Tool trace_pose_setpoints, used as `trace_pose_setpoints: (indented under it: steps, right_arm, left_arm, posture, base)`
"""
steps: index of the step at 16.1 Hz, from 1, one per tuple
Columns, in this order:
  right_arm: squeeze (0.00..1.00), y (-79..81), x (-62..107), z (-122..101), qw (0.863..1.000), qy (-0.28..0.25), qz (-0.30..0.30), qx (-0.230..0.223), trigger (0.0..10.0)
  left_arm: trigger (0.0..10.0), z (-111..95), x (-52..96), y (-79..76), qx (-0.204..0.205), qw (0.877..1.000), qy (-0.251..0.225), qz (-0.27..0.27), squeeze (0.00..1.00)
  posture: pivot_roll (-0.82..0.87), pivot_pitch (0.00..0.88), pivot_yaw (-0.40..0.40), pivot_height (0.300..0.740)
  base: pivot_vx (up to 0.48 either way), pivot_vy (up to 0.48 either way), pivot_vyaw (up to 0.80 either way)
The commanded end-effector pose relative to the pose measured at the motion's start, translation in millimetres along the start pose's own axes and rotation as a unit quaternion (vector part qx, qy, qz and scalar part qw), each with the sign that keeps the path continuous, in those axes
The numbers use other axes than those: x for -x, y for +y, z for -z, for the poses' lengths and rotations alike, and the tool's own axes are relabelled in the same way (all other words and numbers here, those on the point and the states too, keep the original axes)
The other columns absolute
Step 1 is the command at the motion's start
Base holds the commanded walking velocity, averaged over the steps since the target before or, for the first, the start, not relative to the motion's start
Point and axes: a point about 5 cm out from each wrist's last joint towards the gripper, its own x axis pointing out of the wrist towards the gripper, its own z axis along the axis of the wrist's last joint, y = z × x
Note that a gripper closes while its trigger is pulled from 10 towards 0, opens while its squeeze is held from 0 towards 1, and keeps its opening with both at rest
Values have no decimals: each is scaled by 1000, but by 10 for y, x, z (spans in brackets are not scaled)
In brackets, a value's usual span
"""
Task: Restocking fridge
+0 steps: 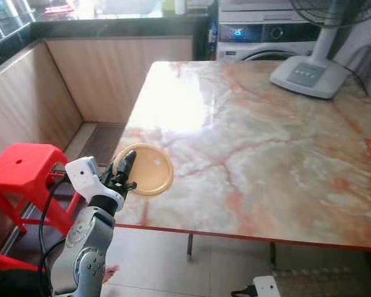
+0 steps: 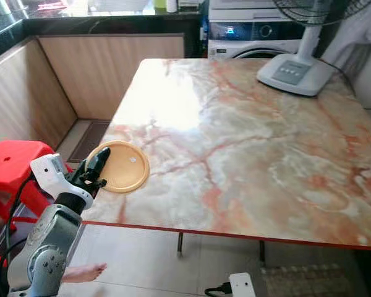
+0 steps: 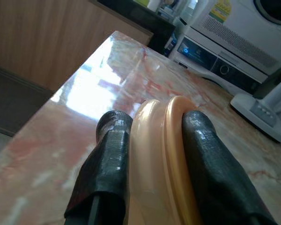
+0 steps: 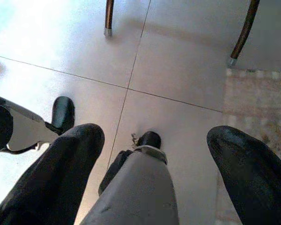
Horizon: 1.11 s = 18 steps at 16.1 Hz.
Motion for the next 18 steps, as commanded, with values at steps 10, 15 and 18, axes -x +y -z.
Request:
trace_pose_setpoints:
  steps: [10,15,18]
  right_arm:
    - [0,24,2,26,1000,5,-4,5,10000]
    - [0,26,2,27,1000,5,-5,5,10000]
    - [0,27,2,30,1000,6,-5,4,10000]
  left_arm:
    - [10000,-37,-4,-7,1,1000,-5,2,0]
    - [10000,-38,-5,-5,1,1000,-6,1,0]
    - [10000,-37,-4,-4,2,1000,-5,1,0]
  posture:
    - [80,26,55,740]
    - [79,26,55,740]
    - [79,27,56,740]
  base:
    - [0,177,0]
    - [0,201,0]
    - [0,430,0]
